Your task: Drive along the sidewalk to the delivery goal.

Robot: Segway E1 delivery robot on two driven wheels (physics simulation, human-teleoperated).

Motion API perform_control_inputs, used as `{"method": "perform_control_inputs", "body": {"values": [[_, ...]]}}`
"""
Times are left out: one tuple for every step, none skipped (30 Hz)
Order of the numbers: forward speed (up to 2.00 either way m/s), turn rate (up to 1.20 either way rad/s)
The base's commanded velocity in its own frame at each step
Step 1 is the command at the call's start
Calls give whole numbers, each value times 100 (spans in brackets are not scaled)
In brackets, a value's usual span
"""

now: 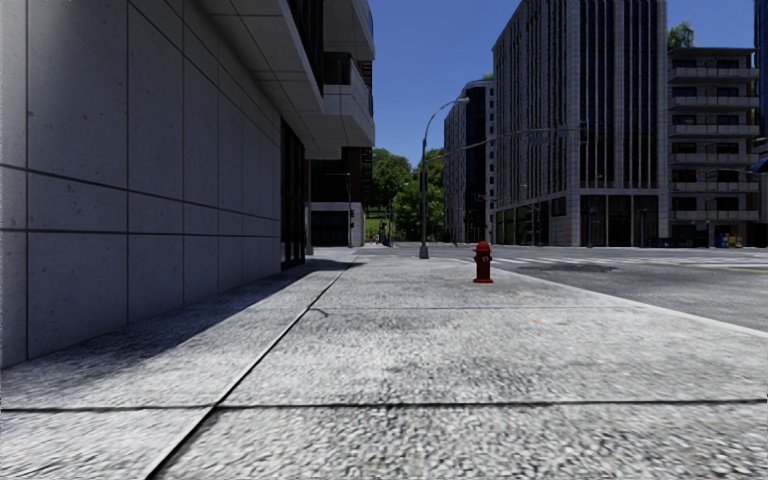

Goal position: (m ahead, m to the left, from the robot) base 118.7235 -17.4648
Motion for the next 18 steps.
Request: {"method": "perform_control_inputs", "body": {"values": [[200,7],[200,7],[200,12],[200,14],[200,15],[200,15],[200,15],[200,15],[200,15],[200,15],[200,15],[200,15],[200,15],[200,15],[200,15],[200,15],[200,15],[200,15]]}}
